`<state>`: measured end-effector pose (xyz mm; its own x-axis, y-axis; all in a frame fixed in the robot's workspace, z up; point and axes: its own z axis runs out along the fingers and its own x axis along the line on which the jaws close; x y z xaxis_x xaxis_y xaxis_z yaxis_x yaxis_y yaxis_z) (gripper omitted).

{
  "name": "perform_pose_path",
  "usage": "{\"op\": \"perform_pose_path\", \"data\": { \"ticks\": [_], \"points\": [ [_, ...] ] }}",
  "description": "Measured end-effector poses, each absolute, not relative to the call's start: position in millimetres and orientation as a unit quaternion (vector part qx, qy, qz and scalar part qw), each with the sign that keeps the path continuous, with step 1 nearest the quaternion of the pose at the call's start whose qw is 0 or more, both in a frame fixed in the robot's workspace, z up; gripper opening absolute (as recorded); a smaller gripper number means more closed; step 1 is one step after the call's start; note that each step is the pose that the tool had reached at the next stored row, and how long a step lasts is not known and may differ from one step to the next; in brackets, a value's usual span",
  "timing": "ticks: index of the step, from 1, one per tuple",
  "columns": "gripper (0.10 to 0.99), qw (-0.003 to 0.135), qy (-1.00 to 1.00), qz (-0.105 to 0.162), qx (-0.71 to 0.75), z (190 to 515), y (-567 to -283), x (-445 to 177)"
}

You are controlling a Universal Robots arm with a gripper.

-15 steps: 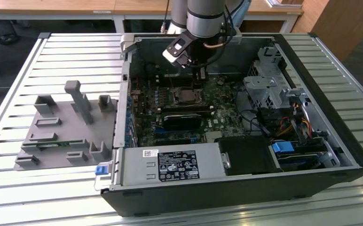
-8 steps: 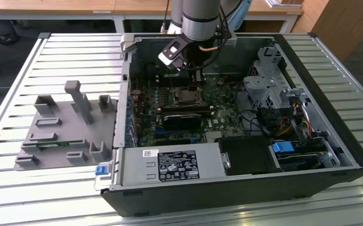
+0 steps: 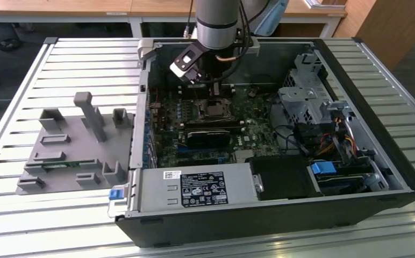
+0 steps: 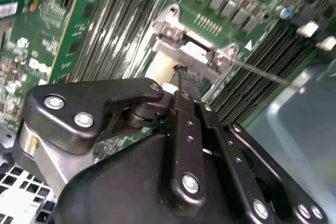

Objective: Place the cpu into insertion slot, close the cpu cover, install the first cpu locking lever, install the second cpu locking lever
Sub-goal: 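Close the cpu cover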

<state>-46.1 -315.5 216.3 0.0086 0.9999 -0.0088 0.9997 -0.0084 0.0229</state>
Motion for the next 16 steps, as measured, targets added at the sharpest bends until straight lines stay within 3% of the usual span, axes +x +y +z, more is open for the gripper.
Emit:
{"op": "perform_pose_path", "data": {
  "ticks": [16],
  "points": [
    [0.106, 0.011, 0.704, 0.005, 0.71, 202.2, -315.5, -56.7]
  ]
}}
